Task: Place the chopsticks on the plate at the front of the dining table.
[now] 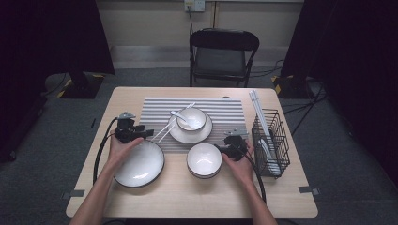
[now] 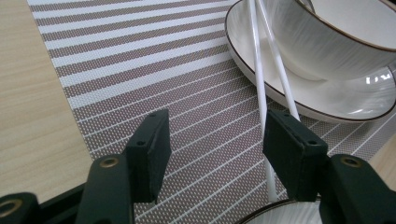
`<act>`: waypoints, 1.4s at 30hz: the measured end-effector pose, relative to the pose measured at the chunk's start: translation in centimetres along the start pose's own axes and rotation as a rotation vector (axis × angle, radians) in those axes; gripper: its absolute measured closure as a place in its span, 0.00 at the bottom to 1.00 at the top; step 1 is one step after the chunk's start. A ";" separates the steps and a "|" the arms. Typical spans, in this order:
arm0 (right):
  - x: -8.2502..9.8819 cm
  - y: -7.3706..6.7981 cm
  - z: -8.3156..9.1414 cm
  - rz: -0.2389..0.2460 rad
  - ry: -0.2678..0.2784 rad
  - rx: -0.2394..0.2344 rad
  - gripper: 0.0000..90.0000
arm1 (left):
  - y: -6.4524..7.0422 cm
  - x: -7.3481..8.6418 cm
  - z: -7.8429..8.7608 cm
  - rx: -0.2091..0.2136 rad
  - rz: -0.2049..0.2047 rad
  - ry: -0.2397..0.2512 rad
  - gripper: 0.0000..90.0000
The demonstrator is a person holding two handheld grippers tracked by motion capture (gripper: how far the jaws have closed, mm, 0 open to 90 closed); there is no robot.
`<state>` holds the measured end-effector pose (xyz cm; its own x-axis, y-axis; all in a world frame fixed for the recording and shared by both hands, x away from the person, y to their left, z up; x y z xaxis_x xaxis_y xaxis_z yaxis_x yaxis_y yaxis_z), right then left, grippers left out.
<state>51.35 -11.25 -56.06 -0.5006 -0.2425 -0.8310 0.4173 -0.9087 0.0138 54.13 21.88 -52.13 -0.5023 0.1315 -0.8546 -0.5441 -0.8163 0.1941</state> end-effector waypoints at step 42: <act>0.0 0.0 0.0 0.000 0.000 0.001 0.23 | 1.6 1.4 -1.5 -0.006 -0.077 -0.095 0.32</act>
Point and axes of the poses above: each handheld gripper's, and its own axes: z roughly backward along the jaws, x roughly out of its underside, y roughly to its right, the point moved 9 cm from there along -z, roughly forward along the jaws, and after that the axes turned 8 degrees about y, right-handed, at the moved point
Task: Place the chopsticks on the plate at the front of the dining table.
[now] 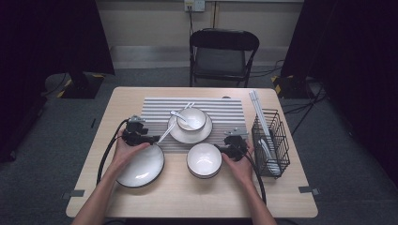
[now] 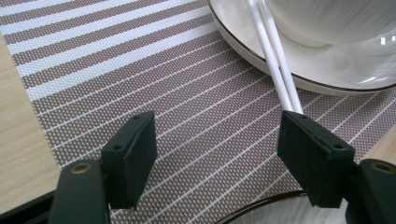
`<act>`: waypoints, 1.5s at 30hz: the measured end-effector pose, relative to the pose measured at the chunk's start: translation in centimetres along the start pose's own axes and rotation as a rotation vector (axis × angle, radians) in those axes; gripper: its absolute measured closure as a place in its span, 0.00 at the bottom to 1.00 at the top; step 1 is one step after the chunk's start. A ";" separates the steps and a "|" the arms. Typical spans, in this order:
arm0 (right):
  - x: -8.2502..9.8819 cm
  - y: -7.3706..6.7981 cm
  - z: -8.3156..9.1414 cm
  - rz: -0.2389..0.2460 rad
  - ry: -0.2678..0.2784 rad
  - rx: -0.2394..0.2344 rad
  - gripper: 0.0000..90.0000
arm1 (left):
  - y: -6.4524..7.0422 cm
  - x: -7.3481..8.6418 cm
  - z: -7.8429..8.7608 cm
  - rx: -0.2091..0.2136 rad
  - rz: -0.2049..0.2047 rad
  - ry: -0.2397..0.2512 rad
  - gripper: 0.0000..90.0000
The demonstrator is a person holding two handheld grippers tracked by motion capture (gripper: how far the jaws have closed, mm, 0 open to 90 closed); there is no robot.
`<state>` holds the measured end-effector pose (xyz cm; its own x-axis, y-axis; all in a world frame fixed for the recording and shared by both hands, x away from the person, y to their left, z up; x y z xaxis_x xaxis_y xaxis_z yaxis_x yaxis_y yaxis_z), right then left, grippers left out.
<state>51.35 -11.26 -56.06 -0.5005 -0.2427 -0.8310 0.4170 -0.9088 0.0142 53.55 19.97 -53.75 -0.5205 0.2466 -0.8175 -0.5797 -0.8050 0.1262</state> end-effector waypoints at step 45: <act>0.0 0.0 0.0 0.000 0.000 0.000 0.23 | 1.7 0.1 -0.8 0.038 -0.060 -0.009 0.22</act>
Point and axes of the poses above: each handheld gripper's, and its own axes: z roughly backward along the jaws, x roughly out of its underside, y roughly to its right, the point moved 9 cm from there along -z, roughly forward along the jaws, and after that the axes turned 8 degrees about y, right-handed, at the moved point
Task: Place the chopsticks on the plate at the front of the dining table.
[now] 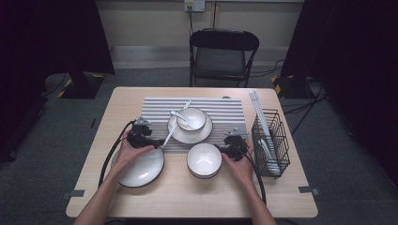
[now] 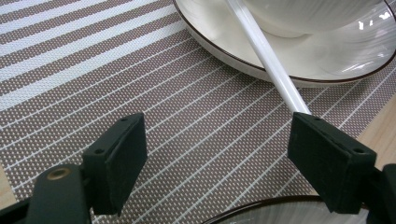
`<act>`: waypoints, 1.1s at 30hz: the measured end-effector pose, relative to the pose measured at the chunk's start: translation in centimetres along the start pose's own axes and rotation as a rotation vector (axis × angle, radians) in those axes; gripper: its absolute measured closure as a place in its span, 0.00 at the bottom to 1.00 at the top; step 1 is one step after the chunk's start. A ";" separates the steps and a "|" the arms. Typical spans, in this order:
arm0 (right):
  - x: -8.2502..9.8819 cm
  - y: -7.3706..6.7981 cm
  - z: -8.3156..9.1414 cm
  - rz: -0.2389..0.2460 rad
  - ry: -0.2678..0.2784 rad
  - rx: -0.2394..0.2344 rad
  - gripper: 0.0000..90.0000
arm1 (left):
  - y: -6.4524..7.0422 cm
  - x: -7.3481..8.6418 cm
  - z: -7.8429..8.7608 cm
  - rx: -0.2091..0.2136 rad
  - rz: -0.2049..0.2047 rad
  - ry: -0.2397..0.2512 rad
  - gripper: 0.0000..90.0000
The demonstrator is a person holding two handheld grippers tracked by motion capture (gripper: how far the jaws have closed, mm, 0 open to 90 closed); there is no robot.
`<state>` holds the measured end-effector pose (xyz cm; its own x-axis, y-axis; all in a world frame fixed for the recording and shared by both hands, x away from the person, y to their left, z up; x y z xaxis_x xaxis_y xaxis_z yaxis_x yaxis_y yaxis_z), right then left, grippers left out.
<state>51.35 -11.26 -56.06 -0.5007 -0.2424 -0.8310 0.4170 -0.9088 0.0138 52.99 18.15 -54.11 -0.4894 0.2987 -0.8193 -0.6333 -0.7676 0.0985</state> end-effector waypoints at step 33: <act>0.0 0.0 0.0 0.000 0.000 0.000 0.23 | 1.1 -0.4 -0.4 0.022 -0.013 0.004 0.22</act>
Point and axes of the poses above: each handheld gripper's, and its own axes: z roughly backward along the jaws, x roughly out of its underside, y roughly to its right, the point moved 9 cm from there along -z, roughly forward along the jaws, and after that the axes turned 8 degrees about y, right-handed, at the moved point
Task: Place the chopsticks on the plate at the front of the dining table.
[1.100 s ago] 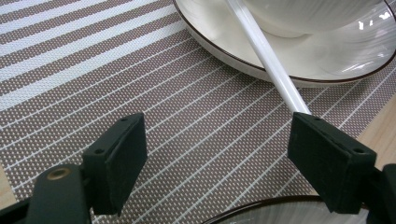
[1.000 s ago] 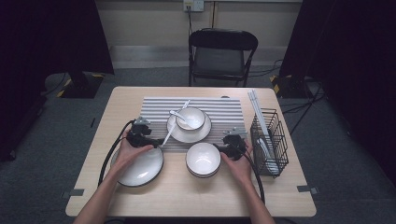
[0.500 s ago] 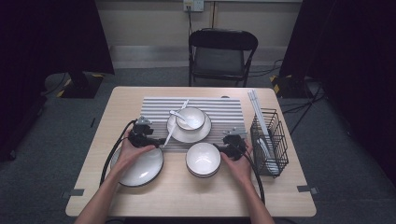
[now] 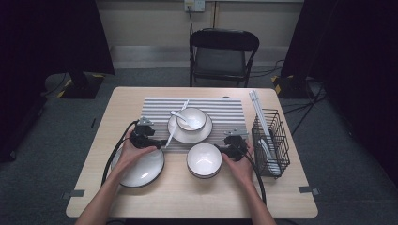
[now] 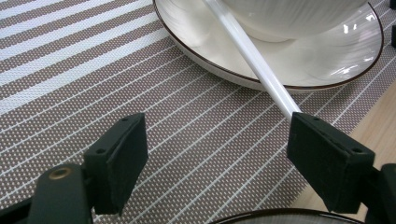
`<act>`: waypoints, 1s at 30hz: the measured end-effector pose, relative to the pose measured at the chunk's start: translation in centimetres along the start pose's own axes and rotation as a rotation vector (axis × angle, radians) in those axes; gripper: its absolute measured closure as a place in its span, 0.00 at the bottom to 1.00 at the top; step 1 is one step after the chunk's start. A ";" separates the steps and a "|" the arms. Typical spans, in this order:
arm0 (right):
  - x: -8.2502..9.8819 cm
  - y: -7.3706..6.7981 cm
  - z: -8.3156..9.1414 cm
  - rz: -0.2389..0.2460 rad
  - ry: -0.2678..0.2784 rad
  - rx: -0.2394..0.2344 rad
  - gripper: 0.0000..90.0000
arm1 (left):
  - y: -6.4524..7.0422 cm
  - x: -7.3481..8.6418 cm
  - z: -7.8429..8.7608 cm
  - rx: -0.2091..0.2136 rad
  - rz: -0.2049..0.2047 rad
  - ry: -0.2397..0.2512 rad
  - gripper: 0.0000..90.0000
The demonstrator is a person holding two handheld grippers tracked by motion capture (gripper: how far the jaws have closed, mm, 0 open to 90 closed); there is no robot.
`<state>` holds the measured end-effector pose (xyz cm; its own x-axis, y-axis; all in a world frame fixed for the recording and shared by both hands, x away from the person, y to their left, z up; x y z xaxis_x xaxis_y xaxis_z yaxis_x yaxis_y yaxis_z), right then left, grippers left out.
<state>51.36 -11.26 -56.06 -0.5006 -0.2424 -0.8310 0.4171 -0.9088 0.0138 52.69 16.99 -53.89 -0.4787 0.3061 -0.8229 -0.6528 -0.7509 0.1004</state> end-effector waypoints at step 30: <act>0.0 0.0 0.0 0.000 0.000 0.000 0.23 | 1.1 0.0 -0.6 0.024 -0.008 -0.014 0.22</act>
<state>51.36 -11.26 -56.06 -0.5008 -0.2423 -0.8309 0.4169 -0.9088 0.0138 52.32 15.80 -54.11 -0.4811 0.3206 -0.8160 -0.6708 -0.7339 0.1071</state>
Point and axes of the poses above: each handheld gripper's, and its own axes: z roughly backward along the jaws, x roughly out of its underside, y roughly to its right, the point moved 9 cm from there along -z, roughly forward along the jaws, and after that the axes turned 8 degrees about y, right-handed, at the moved point
